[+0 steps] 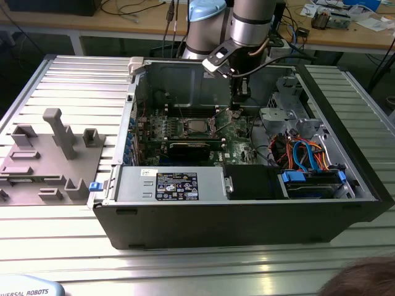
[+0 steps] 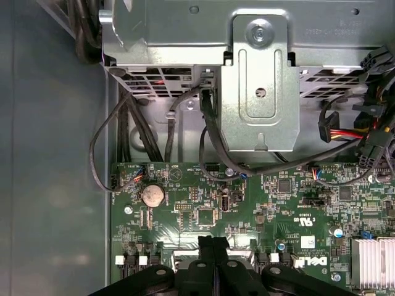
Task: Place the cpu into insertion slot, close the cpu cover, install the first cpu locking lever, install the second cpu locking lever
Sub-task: 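Close the cpu cover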
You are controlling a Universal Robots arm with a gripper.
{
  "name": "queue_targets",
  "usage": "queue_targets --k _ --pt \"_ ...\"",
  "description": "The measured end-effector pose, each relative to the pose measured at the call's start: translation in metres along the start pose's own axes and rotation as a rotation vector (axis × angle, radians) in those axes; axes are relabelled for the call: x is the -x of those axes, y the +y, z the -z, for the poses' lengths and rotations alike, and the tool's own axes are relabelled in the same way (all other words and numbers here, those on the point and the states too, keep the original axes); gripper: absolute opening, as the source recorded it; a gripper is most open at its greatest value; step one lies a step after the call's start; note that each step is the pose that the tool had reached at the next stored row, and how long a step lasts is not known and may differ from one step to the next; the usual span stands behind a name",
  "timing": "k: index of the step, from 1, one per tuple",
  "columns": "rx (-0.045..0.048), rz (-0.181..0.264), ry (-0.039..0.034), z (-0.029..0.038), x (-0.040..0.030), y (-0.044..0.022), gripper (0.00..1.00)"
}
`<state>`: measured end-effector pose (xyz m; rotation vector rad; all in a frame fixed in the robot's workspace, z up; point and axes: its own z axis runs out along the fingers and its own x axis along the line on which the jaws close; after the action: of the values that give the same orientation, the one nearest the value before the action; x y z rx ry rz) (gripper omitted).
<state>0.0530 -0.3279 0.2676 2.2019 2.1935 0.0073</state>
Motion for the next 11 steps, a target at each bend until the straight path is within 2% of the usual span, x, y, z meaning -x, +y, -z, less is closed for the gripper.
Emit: queue_targets --k 11 --pt "0.0000 0.000 0.0000 -0.0001 0.0000 0.0036 0.11"
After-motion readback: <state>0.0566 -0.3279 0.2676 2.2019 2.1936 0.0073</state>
